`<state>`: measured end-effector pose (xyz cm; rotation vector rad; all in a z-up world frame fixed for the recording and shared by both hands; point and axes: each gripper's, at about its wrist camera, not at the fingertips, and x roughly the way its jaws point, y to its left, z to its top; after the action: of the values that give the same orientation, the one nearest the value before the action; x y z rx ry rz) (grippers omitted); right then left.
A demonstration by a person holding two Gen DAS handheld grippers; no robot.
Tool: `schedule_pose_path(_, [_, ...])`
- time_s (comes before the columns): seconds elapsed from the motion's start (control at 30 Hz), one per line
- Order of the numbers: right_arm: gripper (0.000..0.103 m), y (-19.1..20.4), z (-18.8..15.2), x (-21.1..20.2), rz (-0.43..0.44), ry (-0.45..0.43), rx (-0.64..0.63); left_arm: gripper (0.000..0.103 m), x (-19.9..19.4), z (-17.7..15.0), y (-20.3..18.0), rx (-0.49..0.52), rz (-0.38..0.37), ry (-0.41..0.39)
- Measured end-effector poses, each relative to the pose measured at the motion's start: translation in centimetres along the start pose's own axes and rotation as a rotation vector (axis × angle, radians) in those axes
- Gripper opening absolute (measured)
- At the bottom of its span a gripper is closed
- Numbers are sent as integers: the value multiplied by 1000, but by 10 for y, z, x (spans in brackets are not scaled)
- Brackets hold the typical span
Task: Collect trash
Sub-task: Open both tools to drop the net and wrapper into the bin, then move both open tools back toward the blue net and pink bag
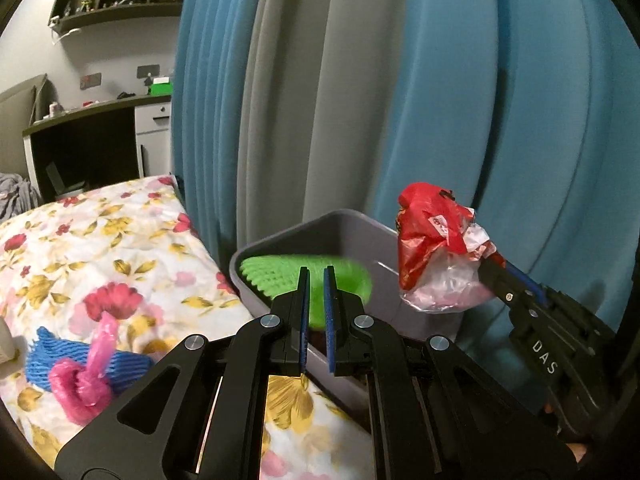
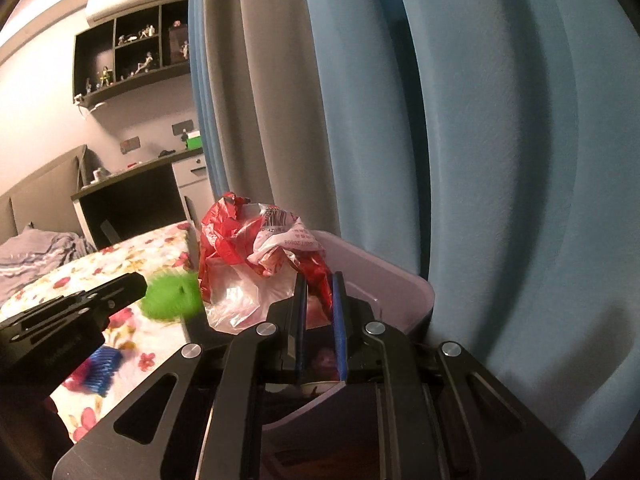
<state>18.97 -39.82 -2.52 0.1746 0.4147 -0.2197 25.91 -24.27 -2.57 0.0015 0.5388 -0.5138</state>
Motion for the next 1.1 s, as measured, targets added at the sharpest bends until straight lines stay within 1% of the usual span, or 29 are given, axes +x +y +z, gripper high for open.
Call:
schedule_pose_path(0.23, [13, -1, -3, 11, -7, 28, -2, 6, 21, -3, 2, -10, -23, 32])
schedule_pose_path(0.4, [13, 0, -4, 19, 3, 50, -7, 6, 28, -6, 4, -20, -32, 47])
schedule_pose_path(0.43, [15, 1, -4, 19, 7, 53, -7, 6, 28, -7, 5, -23, -34, 48])
schedule_pose_path(0.47, [24, 1, -5, 19, 12, 55, -3, 6, 28, -7, 7, -28, -31, 47])
schedule_pose_path(0.5, [26, 1, -5, 20, 19, 60, -2, 8, 28, -7, 9, -32, -32, 52])
schedule_pose_path(0.53, [28, 1, -6, 21, 25, 62, -2, 14, 27, -8, 10, -37, -33, 56])
schedule_pose_path(0.57, [33, 2, -6, 22, 26, 64, -4, 19, 26, -8, 11, -39, -24, 56])
schedule_pose_path(0.63, [38, 1, -7, 22, 28, 69, -1, 45, 22, -10, 14, -40, -4, 44])
schedule_pose_path(0.67, [39, 0, -7, 22, 30, 71, 3, 50, 20, -11, 16, -42, 5, 38])
schedule_pose_path(0.73, [42, -1, -8, 21, 29, 72, 8, 71, 15, -13, 20, -50, 35, 26])
schedule_pose_path(0.77, [46, -1, -8, 19, 29, 69, 11, 76, 11, -13, 22, -57, 47, 18])
schedule_pose_path(0.8, [48, -3, -8, 17, 29, 66, 16, 81, 7, -15, 25, -65, 58, 6])
schedule_pose_path(0.9, [58, -3, -10, 9, 28, 56, 21, 88, -4, -17, 33, -75, 97, -3])
schedule_pose_path(0.97, [69, -4, -11, 3, 26, 50, 24, 91, -12, -19, 38, -78, 118, -10])
schedule_pose_path(1.0, [71, -3, -12, -1, 27, 46, 26, 93, -17, -20, 41, -80, 137, -17])
schedule_pose_path(1.03, [75, -2, -13, -3, 28, 41, 25, 94, -22, -21, 44, -81, 158, -21])
schedule_pose_path(1.1, [78, 2, -14, -10, 30, 33, 20, 95, -32, -25, 52, -87, 195, -23])
